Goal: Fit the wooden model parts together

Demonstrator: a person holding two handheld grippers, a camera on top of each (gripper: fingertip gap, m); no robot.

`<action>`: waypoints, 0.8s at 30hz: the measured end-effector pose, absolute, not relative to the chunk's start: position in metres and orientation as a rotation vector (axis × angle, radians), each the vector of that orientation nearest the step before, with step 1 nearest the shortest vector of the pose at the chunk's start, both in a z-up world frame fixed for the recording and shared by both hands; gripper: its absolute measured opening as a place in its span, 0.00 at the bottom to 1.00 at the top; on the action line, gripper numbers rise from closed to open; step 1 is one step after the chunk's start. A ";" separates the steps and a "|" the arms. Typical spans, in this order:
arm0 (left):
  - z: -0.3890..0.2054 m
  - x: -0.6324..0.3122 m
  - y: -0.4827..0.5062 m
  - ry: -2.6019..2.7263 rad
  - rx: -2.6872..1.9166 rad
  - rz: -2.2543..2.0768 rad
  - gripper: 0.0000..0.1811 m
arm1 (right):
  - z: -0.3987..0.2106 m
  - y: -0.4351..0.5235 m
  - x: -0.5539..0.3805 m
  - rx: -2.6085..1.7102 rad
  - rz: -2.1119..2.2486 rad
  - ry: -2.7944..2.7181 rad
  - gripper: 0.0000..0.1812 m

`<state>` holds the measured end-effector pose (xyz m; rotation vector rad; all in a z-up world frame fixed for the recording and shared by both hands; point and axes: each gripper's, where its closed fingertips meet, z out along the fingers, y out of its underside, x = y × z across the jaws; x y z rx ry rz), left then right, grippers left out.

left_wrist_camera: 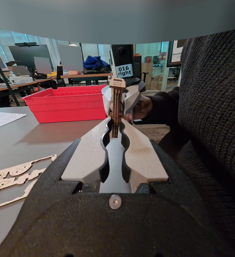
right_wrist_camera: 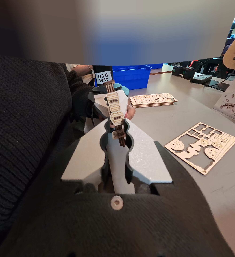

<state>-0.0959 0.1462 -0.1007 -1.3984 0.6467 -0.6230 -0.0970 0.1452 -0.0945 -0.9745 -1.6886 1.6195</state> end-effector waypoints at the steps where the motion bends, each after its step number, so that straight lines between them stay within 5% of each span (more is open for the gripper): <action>1: -0.101 -0.096 0.146 0.648 -1.400 -0.626 0.04 | -0.095 0.145 -0.097 -0.971 1.613 -1.694 0.10; 24: -0.106 -0.095 0.145 0.485 -1.497 -1.024 0.03 | -0.104 0.150 -0.097 -1.189 1.840 -1.669 0.09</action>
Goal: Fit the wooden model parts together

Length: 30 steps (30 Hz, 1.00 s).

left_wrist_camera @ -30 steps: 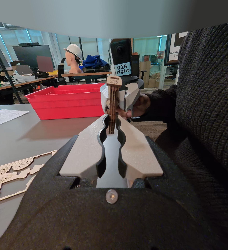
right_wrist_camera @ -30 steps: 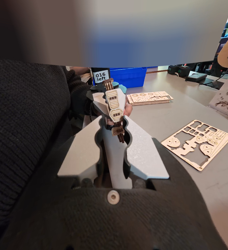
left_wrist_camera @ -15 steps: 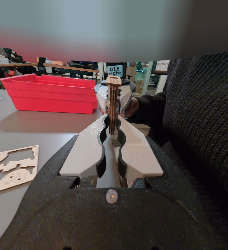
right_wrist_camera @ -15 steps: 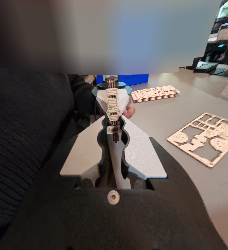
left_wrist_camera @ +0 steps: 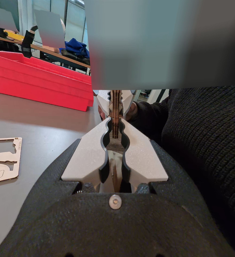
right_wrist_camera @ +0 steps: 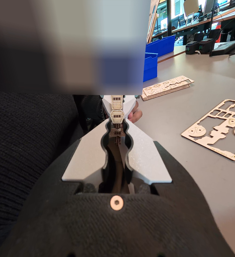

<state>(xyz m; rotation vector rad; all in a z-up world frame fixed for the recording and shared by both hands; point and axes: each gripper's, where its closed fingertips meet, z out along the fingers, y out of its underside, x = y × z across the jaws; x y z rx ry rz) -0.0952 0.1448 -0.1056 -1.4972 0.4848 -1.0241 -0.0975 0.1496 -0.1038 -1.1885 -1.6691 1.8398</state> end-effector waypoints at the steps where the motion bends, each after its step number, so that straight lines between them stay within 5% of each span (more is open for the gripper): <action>1: -0.105 -0.095 0.144 0.487 -1.492 -1.021 0.03 | -0.103 0.149 -0.097 -1.187 1.843 -1.668 0.09; 9: -0.099 -0.091 0.141 0.525 -1.448 -0.937 0.09 | -0.104 0.137 -0.097 -1.118 1.810 -1.723 0.08; 30: -0.087 -0.083 0.128 0.648 -1.352 -0.815 0.06 | -0.085 0.129 -0.087 -0.845 1.718 -1.710 0.08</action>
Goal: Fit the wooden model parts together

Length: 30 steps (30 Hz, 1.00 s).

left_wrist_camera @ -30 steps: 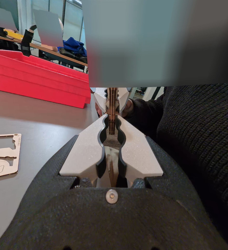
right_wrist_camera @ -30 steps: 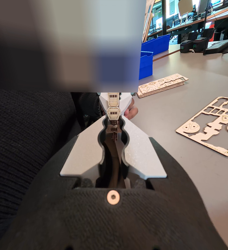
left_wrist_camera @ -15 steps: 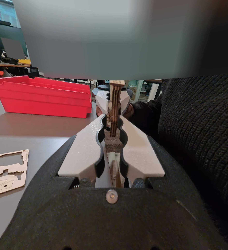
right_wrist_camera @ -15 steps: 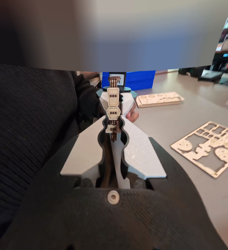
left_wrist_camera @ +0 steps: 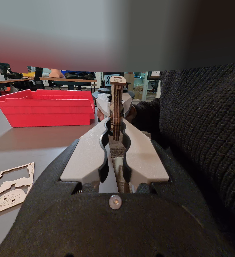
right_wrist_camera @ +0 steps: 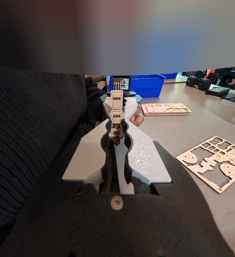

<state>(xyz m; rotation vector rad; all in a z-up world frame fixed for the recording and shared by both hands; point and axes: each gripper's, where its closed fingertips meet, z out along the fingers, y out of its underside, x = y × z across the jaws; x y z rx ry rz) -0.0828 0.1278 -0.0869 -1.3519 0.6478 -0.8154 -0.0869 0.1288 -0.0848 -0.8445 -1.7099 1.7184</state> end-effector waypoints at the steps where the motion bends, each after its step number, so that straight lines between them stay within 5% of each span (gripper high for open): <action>1: -0.086 -0.083 0.128 0.644 -1.351 -0.813 0.05 | -0.085 0.129 -0.087 -0.846 1.722 -1.706 0.08; 18: -0.087 -0.084 0.132 0.616 -1.364 -0.807 0.05 | -0.083 0.133 -0.087 -0.875 1.752 -1.683 0.08; 30: -0.105 -0.106 0.159 0.445 -1.503 -0.778 0.17 | -0.092 0.171 -0.101 -1.139 1.727 -1.529 0.08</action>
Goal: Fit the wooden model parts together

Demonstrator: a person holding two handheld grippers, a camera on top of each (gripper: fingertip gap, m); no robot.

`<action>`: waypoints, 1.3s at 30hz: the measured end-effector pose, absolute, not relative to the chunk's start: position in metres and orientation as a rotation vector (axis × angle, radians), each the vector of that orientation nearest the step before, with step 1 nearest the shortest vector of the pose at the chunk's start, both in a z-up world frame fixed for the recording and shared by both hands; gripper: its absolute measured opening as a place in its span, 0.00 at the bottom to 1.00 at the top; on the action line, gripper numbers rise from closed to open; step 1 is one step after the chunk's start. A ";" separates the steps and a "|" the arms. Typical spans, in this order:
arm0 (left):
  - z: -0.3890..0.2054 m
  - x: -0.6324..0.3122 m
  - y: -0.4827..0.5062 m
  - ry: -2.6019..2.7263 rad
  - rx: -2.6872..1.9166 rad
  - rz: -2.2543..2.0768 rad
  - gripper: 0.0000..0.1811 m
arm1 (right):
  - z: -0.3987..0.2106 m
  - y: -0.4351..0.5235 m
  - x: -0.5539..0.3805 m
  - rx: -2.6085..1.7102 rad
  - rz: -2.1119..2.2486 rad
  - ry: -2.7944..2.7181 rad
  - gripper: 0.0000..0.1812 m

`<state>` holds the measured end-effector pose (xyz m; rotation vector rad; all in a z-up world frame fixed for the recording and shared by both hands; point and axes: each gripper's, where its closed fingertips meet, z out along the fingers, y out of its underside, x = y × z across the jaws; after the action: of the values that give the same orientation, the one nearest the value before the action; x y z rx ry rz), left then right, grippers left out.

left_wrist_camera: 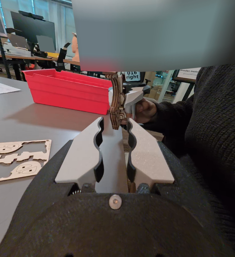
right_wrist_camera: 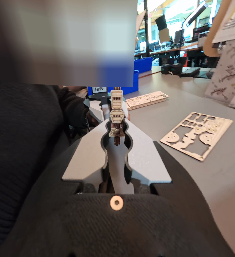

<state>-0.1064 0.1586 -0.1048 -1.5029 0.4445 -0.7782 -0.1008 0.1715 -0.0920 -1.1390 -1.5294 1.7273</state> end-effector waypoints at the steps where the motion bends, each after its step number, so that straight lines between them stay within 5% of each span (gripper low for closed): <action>1: -0.105 -0.108 0.160 0.434 -1.508 -0.772 0.18 | -0.094 0.173 -0.101 -1.155 1.712 -1.533 0.08; 39: -0.129 -0.148 0.187 0.046 -1.661 -1.040 0.25 | -0.142 0.184 -0.116 -1.347 1.501 -1.692 0.08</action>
<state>-0.1481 0.1871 -0.1290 -1.6608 0.0463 -1.0396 -0.1157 0.1844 -0.1423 -1.3471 -1.6920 1.5014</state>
